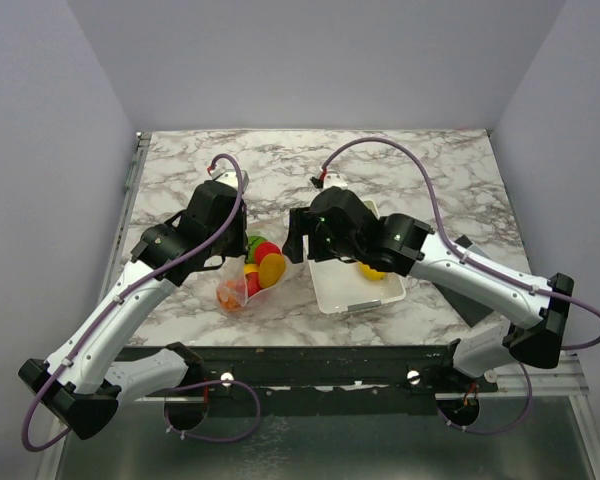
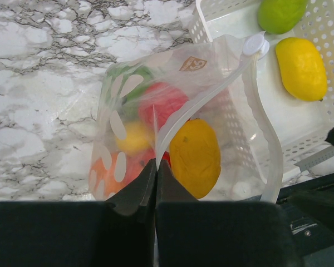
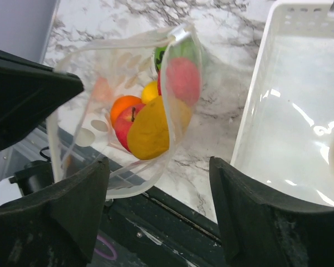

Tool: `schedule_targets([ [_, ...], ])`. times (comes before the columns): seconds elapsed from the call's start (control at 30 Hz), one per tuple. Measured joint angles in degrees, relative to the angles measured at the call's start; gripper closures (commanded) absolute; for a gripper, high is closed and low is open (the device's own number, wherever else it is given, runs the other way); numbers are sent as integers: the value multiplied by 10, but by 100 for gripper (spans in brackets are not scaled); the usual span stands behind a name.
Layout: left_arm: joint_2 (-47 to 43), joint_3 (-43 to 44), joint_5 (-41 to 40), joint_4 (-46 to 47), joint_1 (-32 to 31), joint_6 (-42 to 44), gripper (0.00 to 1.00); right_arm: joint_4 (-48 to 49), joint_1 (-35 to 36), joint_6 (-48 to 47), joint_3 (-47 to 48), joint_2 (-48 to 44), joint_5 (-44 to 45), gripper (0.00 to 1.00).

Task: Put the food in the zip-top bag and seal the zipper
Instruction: Place the fake fruit in the zipper food storage bag, then adjust the zipper food storage bag at the center of the board.

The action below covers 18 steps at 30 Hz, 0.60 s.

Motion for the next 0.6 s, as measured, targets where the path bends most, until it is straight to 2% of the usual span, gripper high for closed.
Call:
schedule_targets([
  [0.27, 0, 0, 0, 0, 0, -2, 100, -1, 0, 47, -23, 32, -21, 45],
  [0.37, 0, 0, 0, 0, 0, -2, 100, 0, 0, 59, -23, 45, -25, 54],
  [0.43, 0, 0, 0, 0, 0, -3, 100, 1, 0, 64, -23, 56, -30, 61],
  [0.6, 0, 0, 0, 0, 0, -5, 100, 2, 0, 70, -18, 82, -37, 93],
])
